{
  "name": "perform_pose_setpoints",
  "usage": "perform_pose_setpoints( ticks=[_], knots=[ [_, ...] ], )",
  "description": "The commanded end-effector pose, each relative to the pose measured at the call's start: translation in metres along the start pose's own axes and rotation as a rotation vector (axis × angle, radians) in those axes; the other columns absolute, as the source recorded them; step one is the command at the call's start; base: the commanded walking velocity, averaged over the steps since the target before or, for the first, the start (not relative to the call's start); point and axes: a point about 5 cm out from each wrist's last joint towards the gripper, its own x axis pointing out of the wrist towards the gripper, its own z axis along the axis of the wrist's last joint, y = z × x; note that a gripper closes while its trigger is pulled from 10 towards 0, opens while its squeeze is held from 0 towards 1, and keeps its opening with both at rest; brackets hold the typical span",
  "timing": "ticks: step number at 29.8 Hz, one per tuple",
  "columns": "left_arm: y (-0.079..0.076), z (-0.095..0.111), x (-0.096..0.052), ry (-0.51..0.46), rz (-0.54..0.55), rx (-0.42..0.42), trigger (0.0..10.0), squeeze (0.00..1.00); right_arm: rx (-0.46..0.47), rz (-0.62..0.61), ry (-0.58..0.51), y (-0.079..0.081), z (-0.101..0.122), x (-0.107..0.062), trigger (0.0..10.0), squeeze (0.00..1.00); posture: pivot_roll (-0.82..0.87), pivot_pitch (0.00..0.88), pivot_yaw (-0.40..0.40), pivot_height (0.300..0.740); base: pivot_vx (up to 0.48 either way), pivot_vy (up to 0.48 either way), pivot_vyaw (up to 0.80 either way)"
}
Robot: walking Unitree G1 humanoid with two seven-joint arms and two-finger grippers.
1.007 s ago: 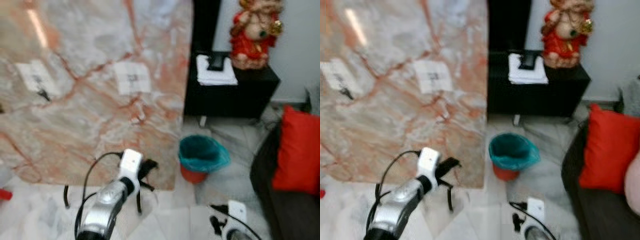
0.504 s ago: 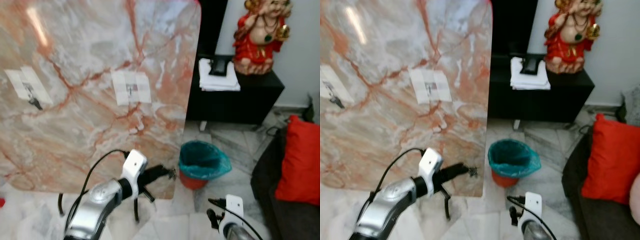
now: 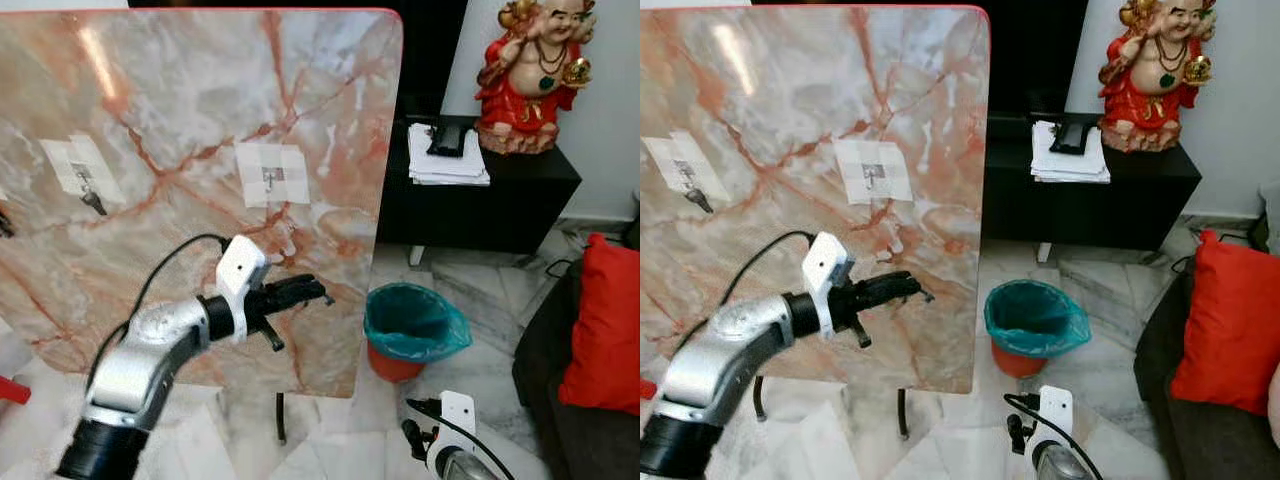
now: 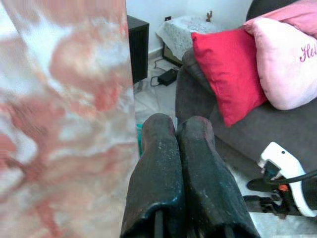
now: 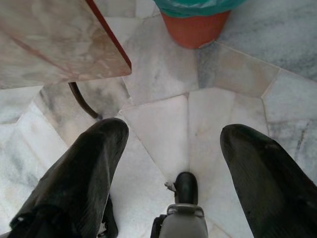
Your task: Hang keys on a hook
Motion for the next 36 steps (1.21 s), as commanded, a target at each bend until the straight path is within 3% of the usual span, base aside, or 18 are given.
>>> perform_pose_setpoints(
  ticks=[1, 4, 13, 22, 36],
  knots=[
    [0.001, 0.007, -0.002, -0.011, -0.017, 0.002, 10.0, 0.00, 0.003, 0.004, 0.004, 0.000, 0.000, 0.000, 10.0, 0.00, -0.01, 0.000, -0.018, 0.740, 0.000, 0.000, 0.00],
    [0.015, 0.012, -0.004, -0.007, 0.047, 0.030, 10.0, 0.00, 0.014, 0.008, -0.001, 0.001, 0.000, 0.000, 10.0, 0.00, -0.01, 0.000, -0.017, 0.740, 0.000, 0.000, 0.00],
    [0.027, 0.024, -0.008, -0.031, 0.090, 0.044, 10.0, 0.00, 0.014, 0.008, -0.002, 0.002, 0.000, 0.000, 10.0, 0.00, -0.01, 0.000, -0.018, 0.740, 0.000, 0.000, 0.00],
    [0.050, 0.038, -0.015, -0.050, 0.196, 0.095, 10.0, 0.00, 0.011, 0.010, -0.002, 0.001, 0.000, 0.000, 10.0, 0.00, -0.01, 0.000, -0.023, 0.740, 0.000, 0.000, 0.00],
    [0.058, 0.042, -0.023, -0.068, 0.219, 0.096, 10.0, 0.00, 0.000, 0.015, -0.001, 0.002, 0.001, 0.000, 10.0, 0.00, -0.01, 0.000, -0.021, 0.740, 0.000, 0.000, 0.00]
  ],
)
